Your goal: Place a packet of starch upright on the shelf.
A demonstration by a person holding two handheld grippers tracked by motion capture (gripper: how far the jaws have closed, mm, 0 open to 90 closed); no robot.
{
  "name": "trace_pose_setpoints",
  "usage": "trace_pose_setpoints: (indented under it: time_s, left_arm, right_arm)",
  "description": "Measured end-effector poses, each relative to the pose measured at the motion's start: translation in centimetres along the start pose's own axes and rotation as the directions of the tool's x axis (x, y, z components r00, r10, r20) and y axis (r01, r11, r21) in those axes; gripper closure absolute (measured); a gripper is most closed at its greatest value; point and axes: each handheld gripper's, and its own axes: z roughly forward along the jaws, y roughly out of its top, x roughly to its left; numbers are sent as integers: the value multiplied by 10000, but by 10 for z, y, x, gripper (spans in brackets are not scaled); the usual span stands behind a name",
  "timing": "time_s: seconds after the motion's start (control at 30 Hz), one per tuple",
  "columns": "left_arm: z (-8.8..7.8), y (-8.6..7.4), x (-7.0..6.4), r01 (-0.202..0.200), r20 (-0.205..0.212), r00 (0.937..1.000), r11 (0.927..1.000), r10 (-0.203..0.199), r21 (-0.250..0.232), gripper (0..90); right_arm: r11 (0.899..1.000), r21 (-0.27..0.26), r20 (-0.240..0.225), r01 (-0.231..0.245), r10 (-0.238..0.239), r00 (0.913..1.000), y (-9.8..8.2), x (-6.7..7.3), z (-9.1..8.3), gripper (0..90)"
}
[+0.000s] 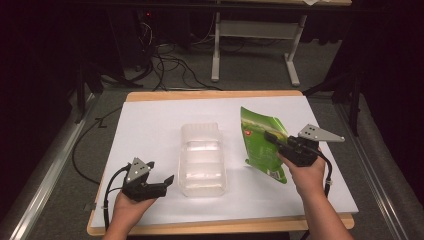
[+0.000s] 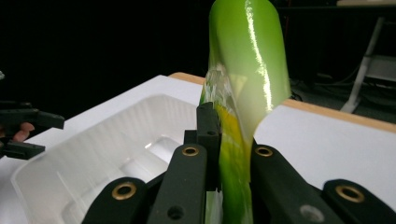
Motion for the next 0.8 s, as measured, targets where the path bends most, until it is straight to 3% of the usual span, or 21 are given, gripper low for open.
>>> trace_pose_setpoints:
  time_s: [0.13, 0.37, 0.43, 0.63, 0.8]
  left_arm:
    - [-1, 0, 1, 34, 17, 10000, 10000, -34, -49, 165]
    - [-2, 0, 2, 13, -74, 10000, 10000, -14, -81, 165]
    - [-3, -1, 2, 26, -112, 9999, 10000, -27, -77, 165]
    - [-3, -1, 2, 28, -131, 9999, 10000, -29, -93, 165]
    - [-4, -1, 2, 28, -137, 9999, 9999, -29, -108, 165]
  right_arm:
    - [9996, -249, -510, 146, -159, 9986, 15, 8, 9, 893]
    - [9984, -518, -987, 214, -264, 9948, 30, 15, 19, 893]
    - [9974, -672, -1311, 255, -342, 9908, 35, 19, 24, 893]
    - [9965, -768, -1638, 337, -459, 9854, 43, 29, 33, 893]
    - [9961, -780, -2181, 415, -576, 9742, 47, 43, 49, 893]
